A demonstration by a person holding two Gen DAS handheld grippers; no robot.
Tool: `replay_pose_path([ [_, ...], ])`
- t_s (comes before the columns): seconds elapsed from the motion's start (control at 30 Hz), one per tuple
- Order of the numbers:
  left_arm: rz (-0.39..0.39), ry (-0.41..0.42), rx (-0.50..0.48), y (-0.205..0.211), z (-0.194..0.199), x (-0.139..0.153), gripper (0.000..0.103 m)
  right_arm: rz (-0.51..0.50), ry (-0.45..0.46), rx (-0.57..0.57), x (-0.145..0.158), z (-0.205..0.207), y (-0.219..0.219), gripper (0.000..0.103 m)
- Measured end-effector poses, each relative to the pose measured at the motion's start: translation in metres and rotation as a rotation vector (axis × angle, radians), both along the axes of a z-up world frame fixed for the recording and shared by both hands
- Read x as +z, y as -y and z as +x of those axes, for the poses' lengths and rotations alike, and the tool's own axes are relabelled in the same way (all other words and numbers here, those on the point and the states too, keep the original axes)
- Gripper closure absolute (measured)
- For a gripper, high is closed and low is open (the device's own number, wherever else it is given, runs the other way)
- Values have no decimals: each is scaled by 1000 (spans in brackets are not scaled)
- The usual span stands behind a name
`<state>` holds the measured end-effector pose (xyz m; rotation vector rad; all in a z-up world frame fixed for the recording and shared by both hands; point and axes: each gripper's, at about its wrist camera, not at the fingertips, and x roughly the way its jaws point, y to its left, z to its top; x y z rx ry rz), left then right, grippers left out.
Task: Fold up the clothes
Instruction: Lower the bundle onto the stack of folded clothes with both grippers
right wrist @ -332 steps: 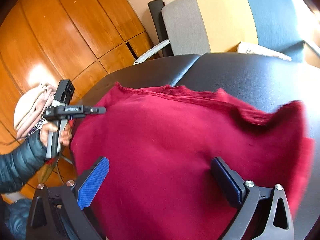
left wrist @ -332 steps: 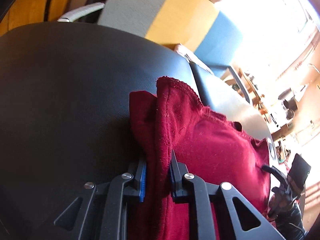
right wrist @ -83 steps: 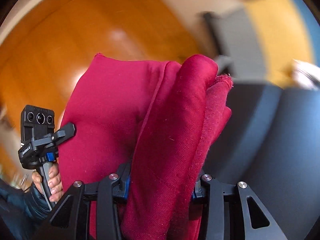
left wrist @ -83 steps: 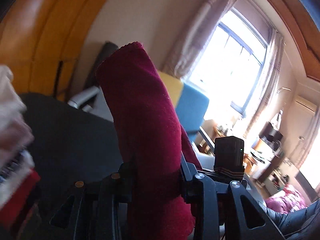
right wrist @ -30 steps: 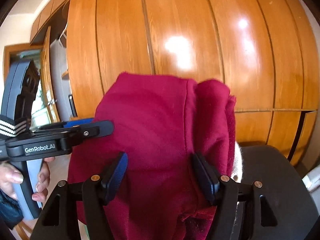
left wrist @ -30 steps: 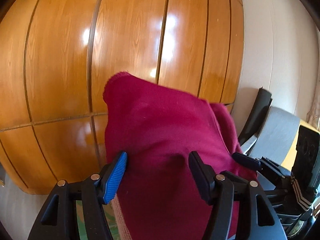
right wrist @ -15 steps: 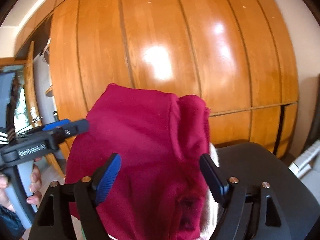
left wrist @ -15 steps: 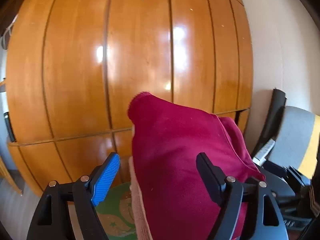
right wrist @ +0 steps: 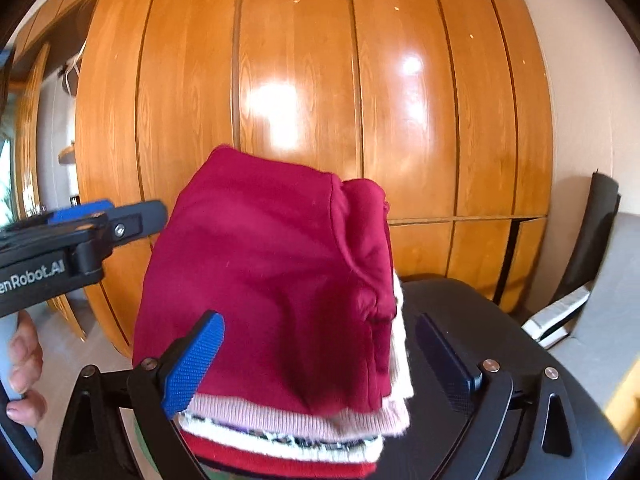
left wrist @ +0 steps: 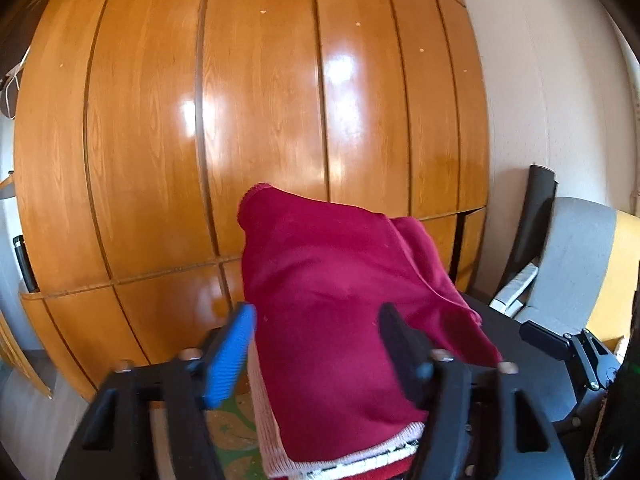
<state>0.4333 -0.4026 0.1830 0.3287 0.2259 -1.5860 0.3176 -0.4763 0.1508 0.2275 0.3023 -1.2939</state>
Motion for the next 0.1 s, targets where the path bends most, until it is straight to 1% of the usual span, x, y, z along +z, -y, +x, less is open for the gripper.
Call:
replay_pose_path([
  [0.1, 12, 10, 4, -6, -6, -2, 47, 9, -11, -11, -3, 1, -7, 6],
])
